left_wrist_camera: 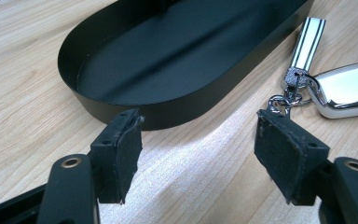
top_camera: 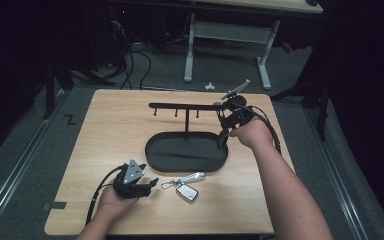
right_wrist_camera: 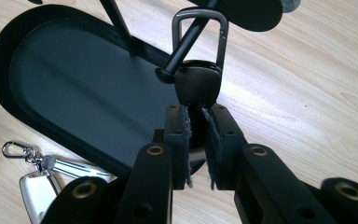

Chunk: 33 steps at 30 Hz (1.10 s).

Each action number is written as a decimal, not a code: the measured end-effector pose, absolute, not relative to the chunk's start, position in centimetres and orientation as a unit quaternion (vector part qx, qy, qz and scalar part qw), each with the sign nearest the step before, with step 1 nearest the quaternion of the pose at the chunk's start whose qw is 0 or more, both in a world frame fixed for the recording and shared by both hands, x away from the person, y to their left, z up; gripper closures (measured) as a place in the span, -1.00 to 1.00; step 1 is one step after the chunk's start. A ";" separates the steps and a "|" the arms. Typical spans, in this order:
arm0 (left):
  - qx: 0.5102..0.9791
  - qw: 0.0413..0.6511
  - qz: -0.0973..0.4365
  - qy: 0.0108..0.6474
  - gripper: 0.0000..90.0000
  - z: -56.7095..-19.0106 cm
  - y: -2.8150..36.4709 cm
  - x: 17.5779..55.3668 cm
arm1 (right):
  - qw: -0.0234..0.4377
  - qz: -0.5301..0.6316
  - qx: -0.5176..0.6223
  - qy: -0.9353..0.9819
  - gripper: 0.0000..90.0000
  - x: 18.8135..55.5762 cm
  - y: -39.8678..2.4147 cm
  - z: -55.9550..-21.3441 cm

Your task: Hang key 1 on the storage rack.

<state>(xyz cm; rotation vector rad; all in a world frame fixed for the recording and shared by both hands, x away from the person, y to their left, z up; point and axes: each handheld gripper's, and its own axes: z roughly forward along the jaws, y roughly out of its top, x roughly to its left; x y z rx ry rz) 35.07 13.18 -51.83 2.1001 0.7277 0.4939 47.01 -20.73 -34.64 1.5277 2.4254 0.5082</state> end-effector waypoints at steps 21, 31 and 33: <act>0.840 0.419 0.190 0.288 -0.28 -51.9 13.0 35.1 | 0.118 0.190 0.516 0.827 0.34 44.9 -21.5 -35.1; 0.840 0.419 0.192 0.286 -0.28 -51.9 12.8 35.0 | 0.112 0.190 0.504 0.835 0.16 41.8 -21.8 -37.8; 0.840 0.418 0.192 0.287 -0.28 -51.9 12.8 35.1 | 0.108 0.188 0.498 0.839 0.15 41.2 -21.6 -38.6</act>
